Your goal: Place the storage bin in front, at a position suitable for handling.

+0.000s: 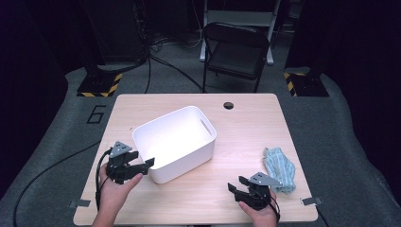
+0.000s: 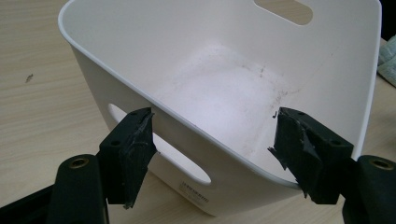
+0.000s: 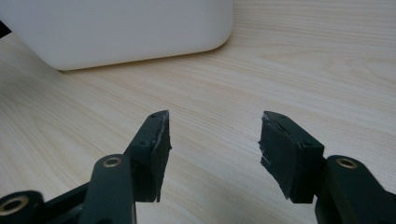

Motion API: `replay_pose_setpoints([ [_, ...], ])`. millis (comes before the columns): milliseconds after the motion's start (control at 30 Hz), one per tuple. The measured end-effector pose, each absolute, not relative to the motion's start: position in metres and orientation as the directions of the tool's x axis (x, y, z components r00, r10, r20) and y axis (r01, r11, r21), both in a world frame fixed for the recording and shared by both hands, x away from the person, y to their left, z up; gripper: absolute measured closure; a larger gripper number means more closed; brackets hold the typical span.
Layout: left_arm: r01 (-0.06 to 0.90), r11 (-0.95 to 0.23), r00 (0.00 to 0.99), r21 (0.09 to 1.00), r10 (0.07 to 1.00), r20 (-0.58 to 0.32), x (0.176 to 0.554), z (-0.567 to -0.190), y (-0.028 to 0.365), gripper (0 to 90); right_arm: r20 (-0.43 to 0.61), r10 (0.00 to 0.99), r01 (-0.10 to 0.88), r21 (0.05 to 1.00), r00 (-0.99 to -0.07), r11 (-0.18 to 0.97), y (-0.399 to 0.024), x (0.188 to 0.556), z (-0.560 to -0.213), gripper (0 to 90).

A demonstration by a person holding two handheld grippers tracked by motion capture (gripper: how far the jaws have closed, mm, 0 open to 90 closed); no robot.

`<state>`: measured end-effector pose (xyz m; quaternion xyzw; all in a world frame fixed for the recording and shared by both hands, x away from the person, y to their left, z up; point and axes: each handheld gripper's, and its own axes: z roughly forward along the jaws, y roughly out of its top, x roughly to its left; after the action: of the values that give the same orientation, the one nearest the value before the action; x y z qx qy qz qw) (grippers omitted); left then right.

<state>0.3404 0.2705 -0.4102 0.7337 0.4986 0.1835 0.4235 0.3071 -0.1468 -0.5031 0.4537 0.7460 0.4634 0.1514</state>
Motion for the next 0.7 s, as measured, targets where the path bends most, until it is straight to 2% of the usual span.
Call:
replay_pose_setpoints([
  [700, 0.559, -0.194, 0.511, 0.806, 0.846, -0.150, 0.325, -0.410, 0.236, 28.5, 0.185, 0.793, 0.519, 0.834, -0.581, 0.186, -0.133, 0.309, -0.501, 42.4],
])
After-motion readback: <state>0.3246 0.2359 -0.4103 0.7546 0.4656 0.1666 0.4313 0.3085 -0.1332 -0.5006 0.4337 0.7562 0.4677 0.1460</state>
